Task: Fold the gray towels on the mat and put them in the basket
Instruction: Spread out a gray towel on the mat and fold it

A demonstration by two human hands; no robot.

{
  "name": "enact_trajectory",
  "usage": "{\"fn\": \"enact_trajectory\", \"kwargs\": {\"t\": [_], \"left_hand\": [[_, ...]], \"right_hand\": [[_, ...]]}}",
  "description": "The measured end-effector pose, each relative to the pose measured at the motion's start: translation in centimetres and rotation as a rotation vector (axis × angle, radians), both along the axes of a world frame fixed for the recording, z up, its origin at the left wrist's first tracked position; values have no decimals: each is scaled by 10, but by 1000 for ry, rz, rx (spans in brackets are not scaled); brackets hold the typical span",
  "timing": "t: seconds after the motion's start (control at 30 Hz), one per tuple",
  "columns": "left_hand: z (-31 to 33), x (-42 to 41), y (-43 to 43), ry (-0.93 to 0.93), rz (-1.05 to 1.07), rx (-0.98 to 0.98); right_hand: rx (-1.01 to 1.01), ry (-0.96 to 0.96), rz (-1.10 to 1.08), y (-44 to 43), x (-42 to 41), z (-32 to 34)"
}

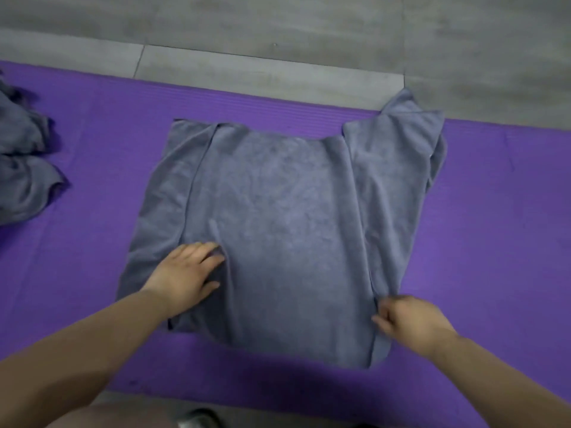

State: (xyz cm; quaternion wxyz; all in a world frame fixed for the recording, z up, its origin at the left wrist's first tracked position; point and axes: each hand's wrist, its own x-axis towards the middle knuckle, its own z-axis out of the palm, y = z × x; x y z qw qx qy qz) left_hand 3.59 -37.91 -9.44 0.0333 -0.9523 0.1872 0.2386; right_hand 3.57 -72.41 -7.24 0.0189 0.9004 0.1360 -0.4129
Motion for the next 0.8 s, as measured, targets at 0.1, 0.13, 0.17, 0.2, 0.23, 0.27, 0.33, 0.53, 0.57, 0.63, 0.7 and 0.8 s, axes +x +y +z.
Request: {"fn": "enact_trajectory", "kwargs": {"t": [0.1,0.13,0.17,0.2,0.23,0.27,0.33,0.53,0.57,0.63,0.7,0.8], "left_hand": [[1,20,-34,-23,102,-83],[0,24,-42,6,148,-86],[-3,21,-44,116,171,-30],[-5,17,-44,210,183,26],[-8,13,-44,207,147,45],[-13,8,-42,95,95,13],[-13,6,-36,101,134,24],[-10,2,-24,293,153,159],[-9,3,-25,312,172,155],[-9,1,-27,318,185,177],[-9,1,-30,310,186,195],[-8,2,-33,296,223,167]], "right_hand": [[139,-274,-320,-10,23,-5],[202,-320,-410,-7,30,-8],[249,-320,-471,-1,36,-13],[287,-310,-521,7,41,-19],[312,-302,-574,15,45,-24],[309,-309,-619,22,49,-30],[233,-340,-599,30,53,-39],[46,-335,-451,33,57,-39],[64,-316,-451,32,60,-39],[229,-345,-607,23,63,-36],[455,-439,-853,3,56,-27],[567,-661,-1139,-38,26,-10]]}}
